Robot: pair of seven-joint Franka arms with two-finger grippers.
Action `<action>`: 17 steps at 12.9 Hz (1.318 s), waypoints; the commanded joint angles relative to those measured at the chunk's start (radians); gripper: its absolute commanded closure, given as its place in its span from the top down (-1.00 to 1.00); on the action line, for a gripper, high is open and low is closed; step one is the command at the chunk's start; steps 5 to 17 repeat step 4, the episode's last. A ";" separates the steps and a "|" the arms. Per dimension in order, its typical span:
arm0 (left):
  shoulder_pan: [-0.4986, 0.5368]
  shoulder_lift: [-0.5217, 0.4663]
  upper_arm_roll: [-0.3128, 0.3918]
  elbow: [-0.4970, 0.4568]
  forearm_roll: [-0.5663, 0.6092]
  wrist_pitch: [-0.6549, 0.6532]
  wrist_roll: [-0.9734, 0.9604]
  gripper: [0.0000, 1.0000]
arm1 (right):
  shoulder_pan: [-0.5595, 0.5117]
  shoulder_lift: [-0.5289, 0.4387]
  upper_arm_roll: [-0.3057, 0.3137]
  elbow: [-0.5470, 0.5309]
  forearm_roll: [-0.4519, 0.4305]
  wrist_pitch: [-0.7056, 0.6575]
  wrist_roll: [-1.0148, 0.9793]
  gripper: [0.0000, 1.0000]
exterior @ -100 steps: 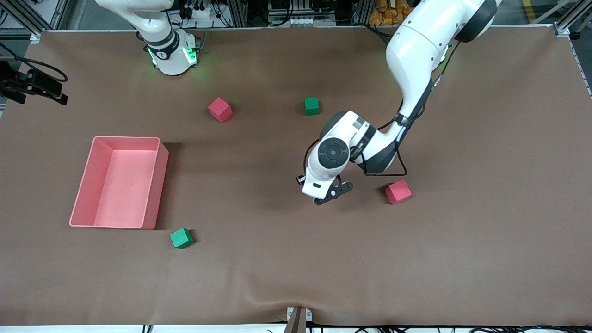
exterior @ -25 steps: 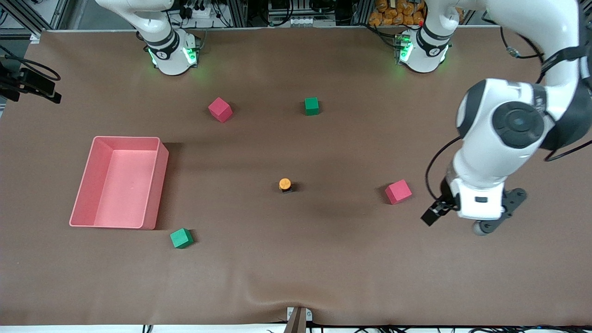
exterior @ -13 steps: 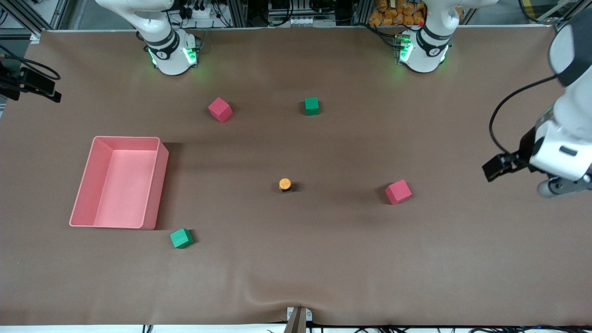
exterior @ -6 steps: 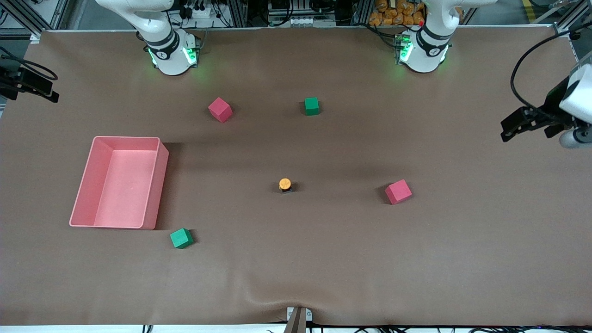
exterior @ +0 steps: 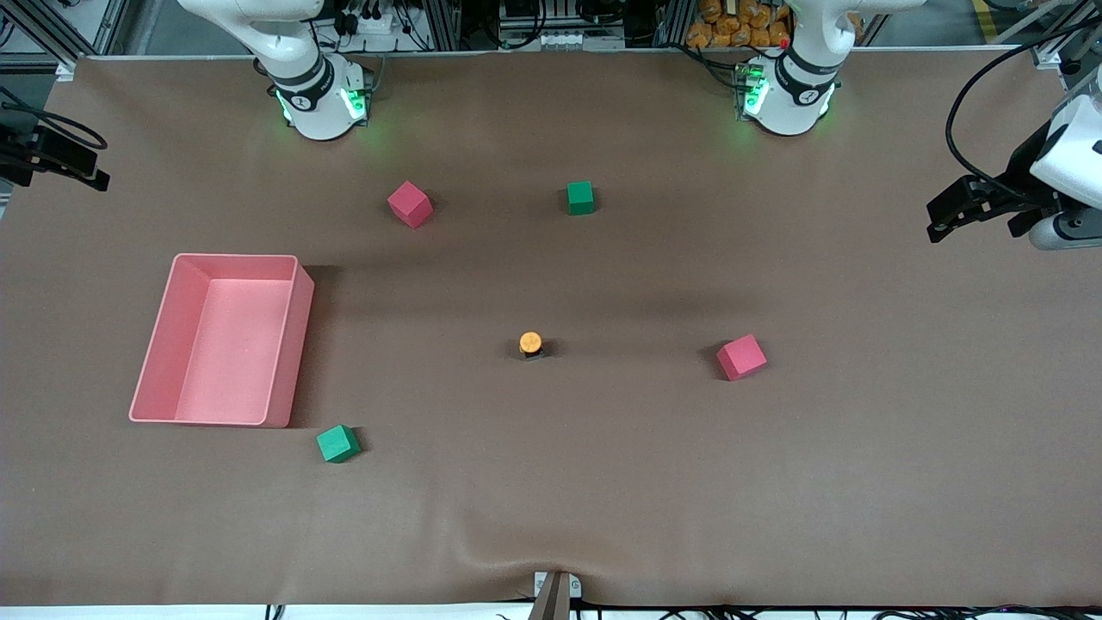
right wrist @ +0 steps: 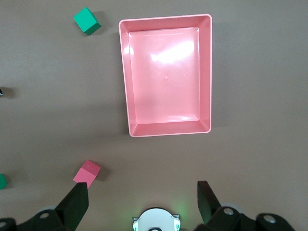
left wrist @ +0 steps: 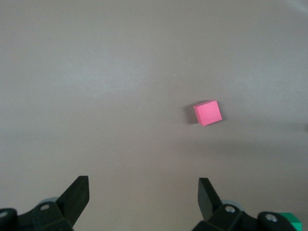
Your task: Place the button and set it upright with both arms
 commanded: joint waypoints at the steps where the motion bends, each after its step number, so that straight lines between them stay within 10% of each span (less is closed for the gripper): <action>1: 0.004 -0.014 -0.001 0.007 -0.017 -0.015 0.017 1.00 | -0.020 -0.020 0.012 -0.012 0.010 0.001 0.007 1.00; 17: 0.004 -0.016 -0.001 0.009 -0.018 -0.032 0.020 1.00 | -0.020 -0.020 0.012 -0.012 0.010 0.002 0.007 1.00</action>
